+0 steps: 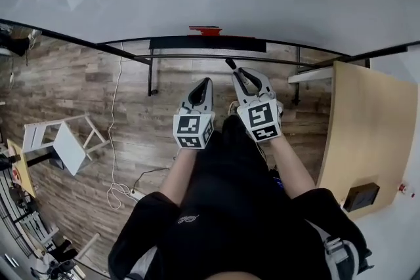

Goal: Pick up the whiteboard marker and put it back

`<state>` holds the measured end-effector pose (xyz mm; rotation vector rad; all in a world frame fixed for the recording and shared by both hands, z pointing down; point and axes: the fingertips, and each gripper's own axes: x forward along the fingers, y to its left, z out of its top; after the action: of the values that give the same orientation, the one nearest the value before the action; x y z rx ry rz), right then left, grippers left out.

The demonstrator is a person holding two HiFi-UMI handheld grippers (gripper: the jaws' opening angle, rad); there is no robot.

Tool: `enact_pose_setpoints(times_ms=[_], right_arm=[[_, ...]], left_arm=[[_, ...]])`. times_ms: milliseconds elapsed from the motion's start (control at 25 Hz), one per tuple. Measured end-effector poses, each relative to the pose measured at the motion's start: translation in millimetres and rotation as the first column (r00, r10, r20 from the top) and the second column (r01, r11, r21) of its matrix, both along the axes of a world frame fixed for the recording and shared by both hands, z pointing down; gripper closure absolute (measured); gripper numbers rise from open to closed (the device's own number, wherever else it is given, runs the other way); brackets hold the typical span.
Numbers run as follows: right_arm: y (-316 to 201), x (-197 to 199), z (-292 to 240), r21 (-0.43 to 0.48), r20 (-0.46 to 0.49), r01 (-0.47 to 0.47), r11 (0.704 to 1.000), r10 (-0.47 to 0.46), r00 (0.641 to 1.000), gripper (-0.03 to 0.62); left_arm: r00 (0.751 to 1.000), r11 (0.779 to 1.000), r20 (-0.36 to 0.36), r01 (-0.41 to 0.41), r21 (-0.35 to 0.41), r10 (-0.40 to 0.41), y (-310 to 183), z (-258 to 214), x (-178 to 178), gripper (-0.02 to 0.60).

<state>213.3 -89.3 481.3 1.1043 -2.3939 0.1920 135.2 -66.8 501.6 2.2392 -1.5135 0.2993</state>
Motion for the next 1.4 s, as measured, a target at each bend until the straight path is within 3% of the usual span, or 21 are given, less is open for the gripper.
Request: enact_pose_setpoints(times_ms=[200,360,600,920,1400], right_arm=[[28,-13,-25,0.031,0.13,-0.105,0.994,0.101,0.986,0.54],[57,-30,-48,0.074,0.234,-0.161,0.984,0.14,0.962,0.54],[99,-30,-77,0.137,0.283,-0.213,0.967,0.168,0.944,0.54],[113,-15,-100,0.21,0.286,-0.163,0.964,0.099,0.953,0.54],[111,14,-124,0.27,0.291,-0.031,0.962,-0.051,0.955,0.54]], left_arm=[[0.999,0.999,0.021,-0.031,0.041,0.03,28,-22,-13,0.575],[1.0,0.996,-0.004,-0.028,0.082,0.028,52,-44,-33,0.575],[1.0,0.99,-0.029,-0.008,0.141,0.012,80,-71,-59,0.575],[0.998,0.982,-0.014,0.056,0.179,-0.055,95,-92,-63,0.575],[0.989,0.962,-0.007,0.142,0.235,-0.144,104,-120,-18,0.575]])
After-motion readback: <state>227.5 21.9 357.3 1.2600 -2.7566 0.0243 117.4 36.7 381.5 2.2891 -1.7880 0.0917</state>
